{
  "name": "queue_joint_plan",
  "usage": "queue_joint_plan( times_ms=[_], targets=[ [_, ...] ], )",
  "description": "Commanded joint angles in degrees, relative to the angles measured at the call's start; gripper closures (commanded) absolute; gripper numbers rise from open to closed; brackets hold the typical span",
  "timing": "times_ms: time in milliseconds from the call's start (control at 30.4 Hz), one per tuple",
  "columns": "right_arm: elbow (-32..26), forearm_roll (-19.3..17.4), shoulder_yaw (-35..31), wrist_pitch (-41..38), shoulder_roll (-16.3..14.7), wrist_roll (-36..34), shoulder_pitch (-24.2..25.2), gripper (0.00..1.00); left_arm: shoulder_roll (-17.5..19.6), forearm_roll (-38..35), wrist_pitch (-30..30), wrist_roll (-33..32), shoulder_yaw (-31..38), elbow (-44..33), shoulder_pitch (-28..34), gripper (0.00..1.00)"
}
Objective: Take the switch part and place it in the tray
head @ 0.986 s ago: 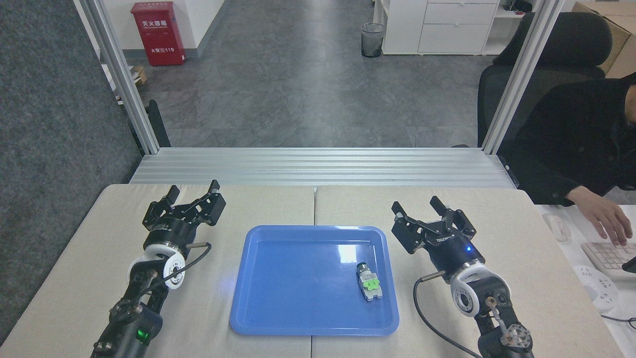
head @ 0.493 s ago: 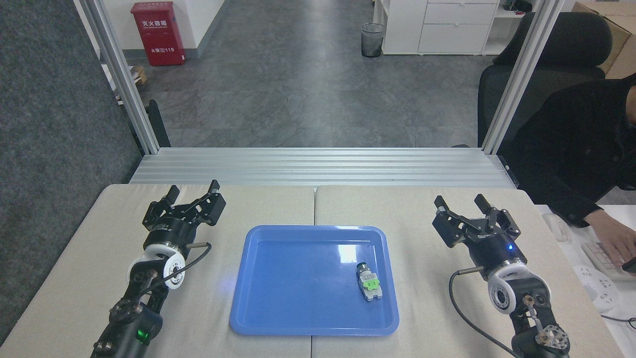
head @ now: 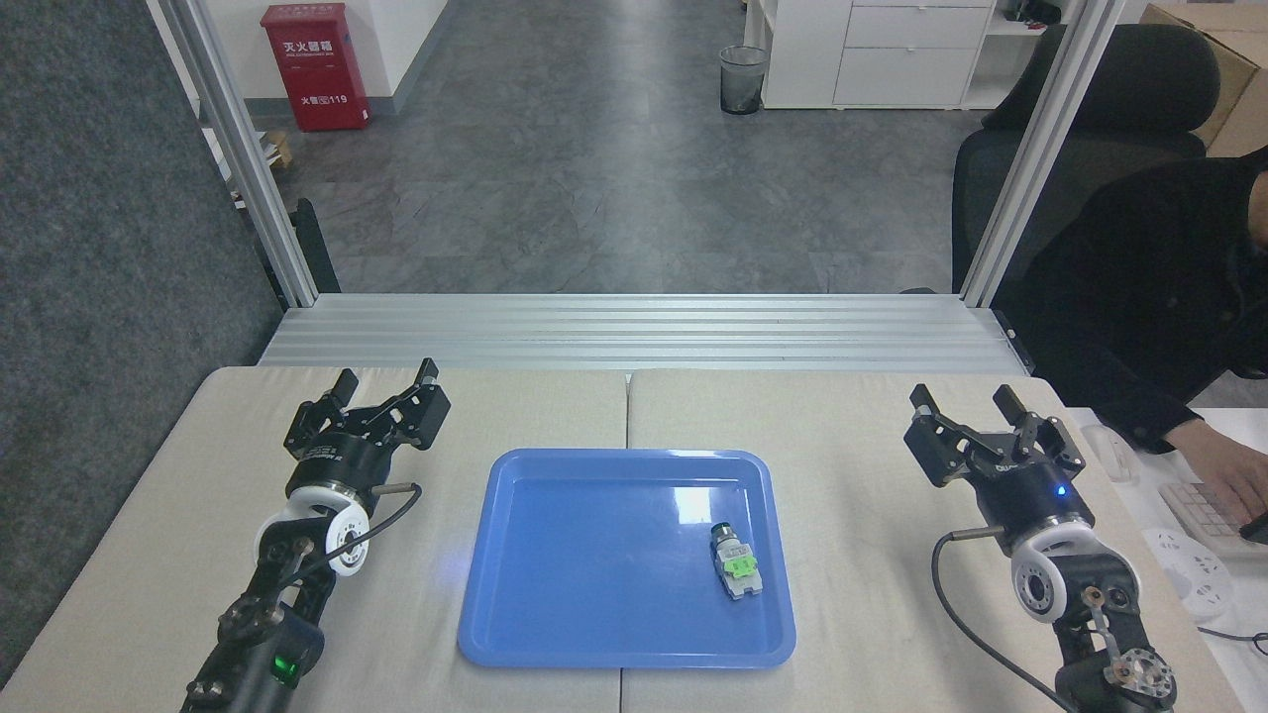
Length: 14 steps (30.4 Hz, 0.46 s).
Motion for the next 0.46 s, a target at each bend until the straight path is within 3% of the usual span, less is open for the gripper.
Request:
queue_joint_plan(
  times_ms=[0, 427],
  targets=[
    [0.2, -0.02, -1.95, 0.02, -1.5, 0.04, 0.09, 0.02, 0.0, 0.0, -0.01, 0.04, -0.05, 0.0, 0.01, 0.0],
    [0.2, -0.02, -1.95, -0.16, -1.41, 0.04, 0.09, 0.02, 0.0, 0.0, -0.01, 0.04, -0.05, 0.0, 0.01, 0.0]
  ],
)
